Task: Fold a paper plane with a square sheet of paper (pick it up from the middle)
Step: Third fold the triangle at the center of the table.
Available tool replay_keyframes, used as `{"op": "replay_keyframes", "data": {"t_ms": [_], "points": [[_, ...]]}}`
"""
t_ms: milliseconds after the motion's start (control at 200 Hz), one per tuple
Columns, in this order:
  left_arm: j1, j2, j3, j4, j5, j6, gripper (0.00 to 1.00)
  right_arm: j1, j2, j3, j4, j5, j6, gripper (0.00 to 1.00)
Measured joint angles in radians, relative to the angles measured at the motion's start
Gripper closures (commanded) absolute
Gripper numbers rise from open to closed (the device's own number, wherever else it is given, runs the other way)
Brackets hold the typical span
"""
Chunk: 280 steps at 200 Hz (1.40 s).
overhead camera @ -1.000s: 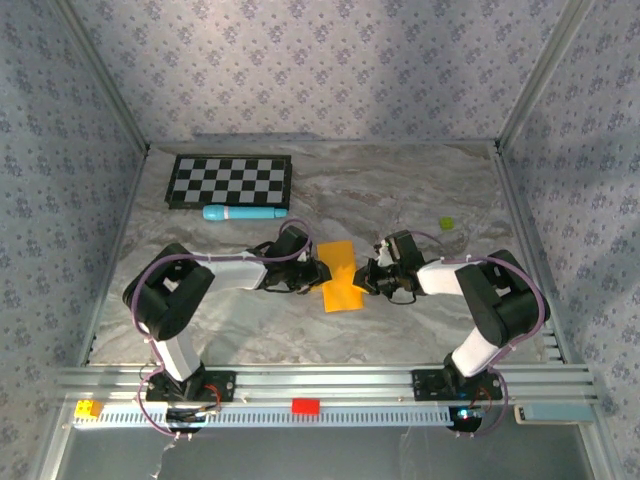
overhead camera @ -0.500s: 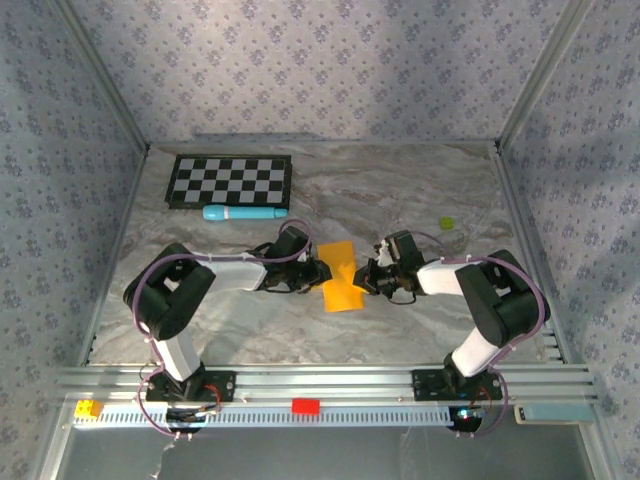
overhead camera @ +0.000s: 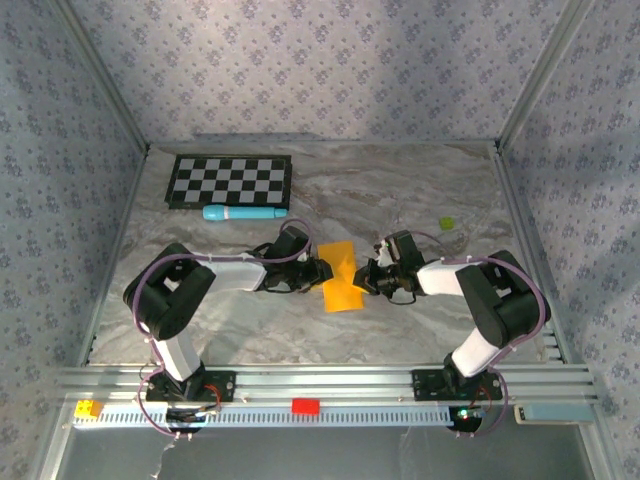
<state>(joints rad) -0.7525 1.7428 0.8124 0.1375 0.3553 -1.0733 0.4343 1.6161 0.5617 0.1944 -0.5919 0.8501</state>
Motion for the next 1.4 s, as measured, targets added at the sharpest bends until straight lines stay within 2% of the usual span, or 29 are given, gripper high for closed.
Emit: {"op": "replay_keyframes", "data": {"t_ms": [395, 660, 745, 905, 1084, 1244, 1399], "points": [[0.007, -0.002, -0.034, 0.078, 0.009, 0.0, 0.61, 0.0, -0.002, 0.0, -0.003, 0.001, 0.0, 0.93], [0.011, -0.002, -0.037, 0.099, 0.016, -0.003, 0.69, 0.0, -0.002, 0.0, -0.003, 0.001, 0.0, 0.92], [0.011, -0.002, -0.037, 0.101, 0.02, -0.002, 0.79, 0.0, -0.002, 0.0, -0.003, 0.001, 0.0, 0.92], [0.011, -0.002, -0.045, 0.105, 0.019, -0.019, 0.85, 0.0, -0.003, -0.001, -0.003, 0.001, 0.001, 0.9], [0.011, -0.011, -0.063, 0.101, 0.015, -0.042, 0.9, 0.0, -0.048, -0.035, 0.02, 0.002, 0.004, 0.74], [0.011, -0.058, -0.07, 0.089, 0.005, -0.071, 0.91, 0.01, -0.195, -0.062, -0.032, 0.05, -0.038, 0.55], [0.011, -0.094, -0.071, 0.06, -0.003, -0.089, 0.91, 0.052, -0.388, -0.062, -0.089, 0.117, -0.125, 0.52]]}}
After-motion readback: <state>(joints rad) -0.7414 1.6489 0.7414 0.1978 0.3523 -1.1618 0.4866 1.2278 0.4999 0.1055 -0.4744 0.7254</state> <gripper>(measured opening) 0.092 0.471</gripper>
